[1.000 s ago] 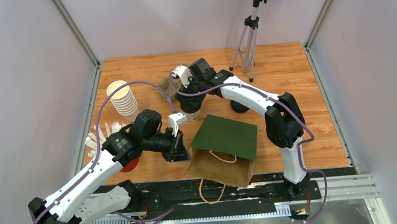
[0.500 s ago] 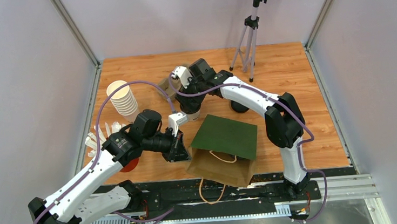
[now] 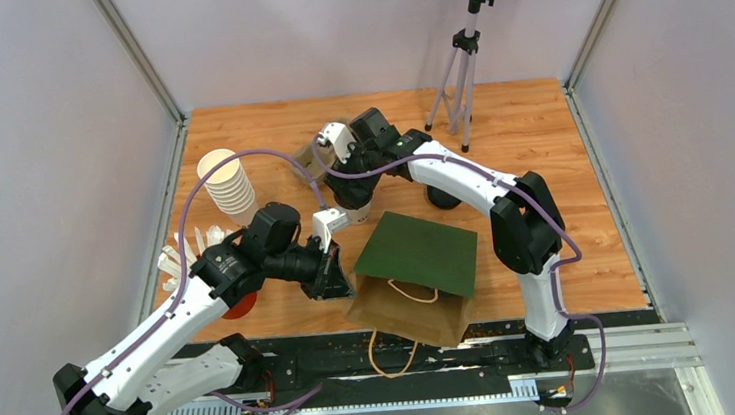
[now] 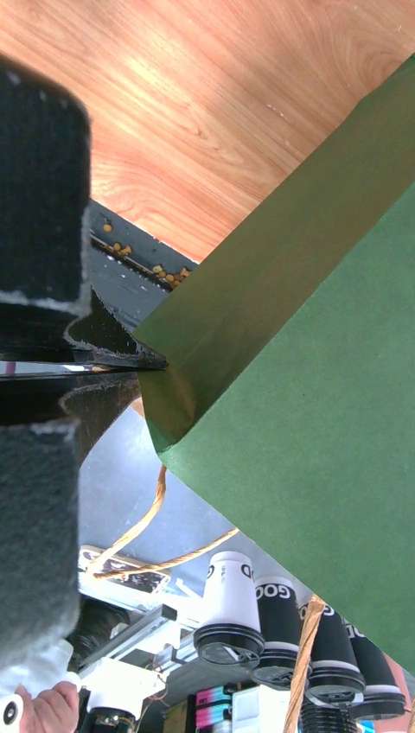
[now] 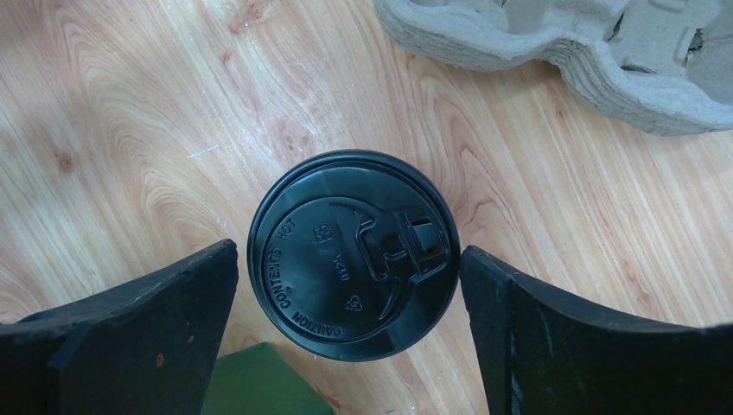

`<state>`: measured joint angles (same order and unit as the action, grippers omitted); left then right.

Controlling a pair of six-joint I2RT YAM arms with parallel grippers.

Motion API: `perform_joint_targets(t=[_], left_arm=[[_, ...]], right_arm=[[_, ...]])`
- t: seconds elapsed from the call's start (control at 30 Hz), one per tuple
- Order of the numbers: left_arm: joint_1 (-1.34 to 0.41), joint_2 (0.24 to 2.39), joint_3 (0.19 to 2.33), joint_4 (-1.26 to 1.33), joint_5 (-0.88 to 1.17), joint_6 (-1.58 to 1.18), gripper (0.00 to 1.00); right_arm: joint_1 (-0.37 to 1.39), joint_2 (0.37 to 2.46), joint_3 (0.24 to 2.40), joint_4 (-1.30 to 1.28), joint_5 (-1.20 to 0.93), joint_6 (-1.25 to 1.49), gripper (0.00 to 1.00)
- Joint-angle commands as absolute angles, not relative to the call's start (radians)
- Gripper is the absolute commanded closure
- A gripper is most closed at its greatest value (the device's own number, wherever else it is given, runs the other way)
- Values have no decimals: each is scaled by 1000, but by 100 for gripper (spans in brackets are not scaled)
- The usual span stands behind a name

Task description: Pack the takeout coffee

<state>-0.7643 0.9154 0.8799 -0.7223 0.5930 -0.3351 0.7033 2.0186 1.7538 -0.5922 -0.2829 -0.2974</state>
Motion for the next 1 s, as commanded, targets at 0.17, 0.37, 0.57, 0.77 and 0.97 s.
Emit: perform_joint_targets(t=[0.17,0.37,0.57,0.77,0.97], left_arm=[[-769,919,928,-707,601,-319,92],[-769,922,933,-707,601,-319,92],[-769,923,933,-707,598,-319,92],[-769,924,932,-707,597,-322,92],[-769,921,931,-708,592,-324,92]], right_arm=[[701,2000,1819,-603,-280,-326,1],[701,2011,1811,-625,-256,-337,5],[702,2011,1795,-621,-270,-337,3],[701,2021,1795,-617,-271,-336,3],[701,2029,1793,-613,-280,-334,6]])
